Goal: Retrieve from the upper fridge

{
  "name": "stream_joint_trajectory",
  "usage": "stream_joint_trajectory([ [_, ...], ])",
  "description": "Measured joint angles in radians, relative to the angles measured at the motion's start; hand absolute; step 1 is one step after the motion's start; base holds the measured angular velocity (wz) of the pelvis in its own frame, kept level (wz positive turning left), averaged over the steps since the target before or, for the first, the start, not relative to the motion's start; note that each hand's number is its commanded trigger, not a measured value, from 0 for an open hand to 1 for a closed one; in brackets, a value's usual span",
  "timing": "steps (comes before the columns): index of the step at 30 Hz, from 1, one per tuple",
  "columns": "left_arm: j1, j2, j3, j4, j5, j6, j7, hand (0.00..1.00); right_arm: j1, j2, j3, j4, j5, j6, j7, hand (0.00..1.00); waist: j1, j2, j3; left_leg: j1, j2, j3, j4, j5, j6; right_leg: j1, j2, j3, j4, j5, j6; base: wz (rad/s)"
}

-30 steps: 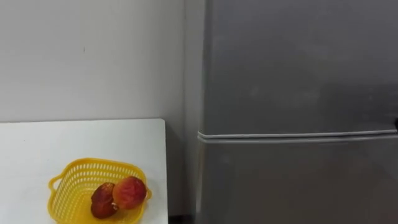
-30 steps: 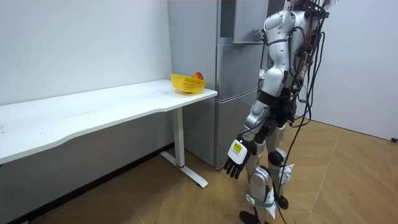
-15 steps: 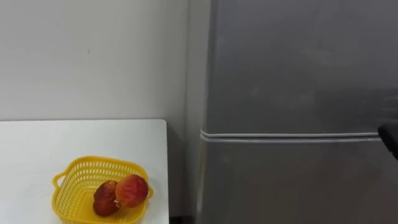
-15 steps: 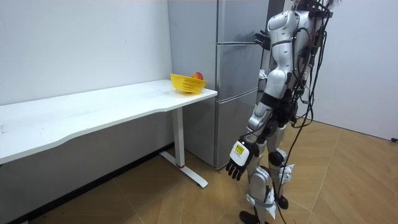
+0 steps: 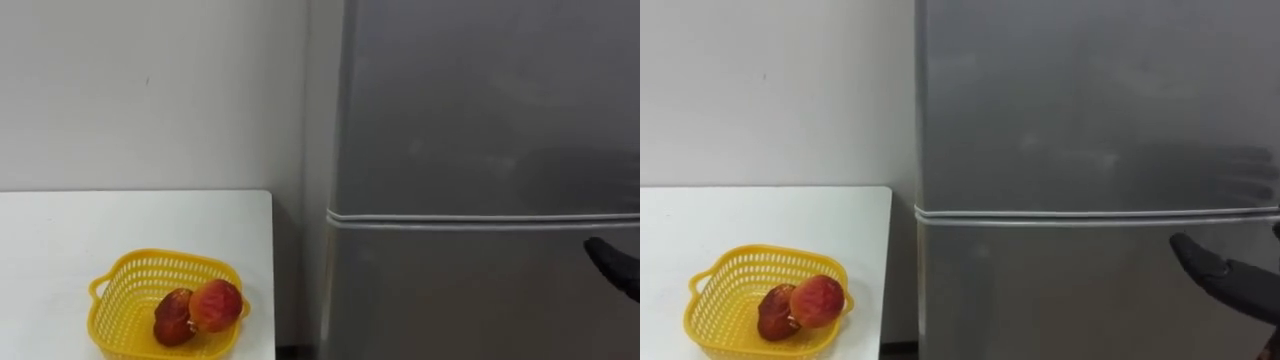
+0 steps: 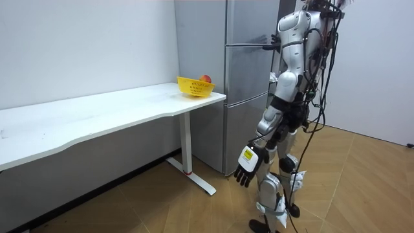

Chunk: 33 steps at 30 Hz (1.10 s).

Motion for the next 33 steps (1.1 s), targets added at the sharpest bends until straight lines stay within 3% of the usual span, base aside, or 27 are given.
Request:
stream_joint_trajectory([
  [4,-0.002,-0.001,0.000,0.013,-0.001,0.008,0.001,0.00,0.025,0.000,0.000,0.131,-0.209,0.016,-0.116,0.00,0.001,-0.005,0.0012,0.010,0.000,0.000,-0.008,0.000,0.000,0.002,0.000,0.000,0.000,0.000,0.000,0.00],
  [11,-0.001,-0.001,-0.001,-0.002,-0.002,0.038,-0.001,0.00,0.108,0.010,0.028,0.323,-0.243,0.069,-0.171,0.00,0.004,-0.001,0.0040,0.013,-0.001,0.004,-0.017,0.000,0.000,0.017,0.001,0.001,-0.015,0.000,0.001,0.00],
  [13,-0.003,-0.001,-0.001,-0.006,-0.002,0.039,0.000,0.00,0.107,0.031,0.033,0.426,-0.243,0.071,-0.187,0.00,0.005,0.004,0.0020,0.012,-0.001,0.002,-0.016,0.000,0.000,0.018,0.001,0.001,-0.017,0.000,0.001,0.00],
  [20,-0.011,-0.004,-0.012,-0.005,0.001,0.065,-0.001,0.00,0.152,0.086,0.102,0.689,-0.160,0.111,-0.168,0.00,0.006,0.009,0.0009,0.021,-0.004,-0.014,-0.017,0.000,0.000,0.042,0.000,-0.015,-0.034,-0.001,0.002,0.08],
  [25,-0.024,-0.010,-0.013,-0.003,0.000,0.065,0.015,0.00,0.152,0.097,0.156,0.936,-0.119,0.111,-0.115,0.00,0.029,0.016,0.0013,0.033,-0.006,-0.018,-0.018,0.000,0.000,0.049,-0.002,-0.014,-0.035,-0.005,0.004,0.02],
  [33,-0.026,-0.015,-0.001,-0.003,0.003,0.066,0.022,0.00,0.172,0.141,0.201,1.099,-0.095,0.110,-0.063,0.00,0.040,0.025,0.0037,0.033,-0.007,-0.032,-0.013,0.000,0.000,0.058,-0.001,-0.017,-0.034,-0.005,0.004,0.05],
])
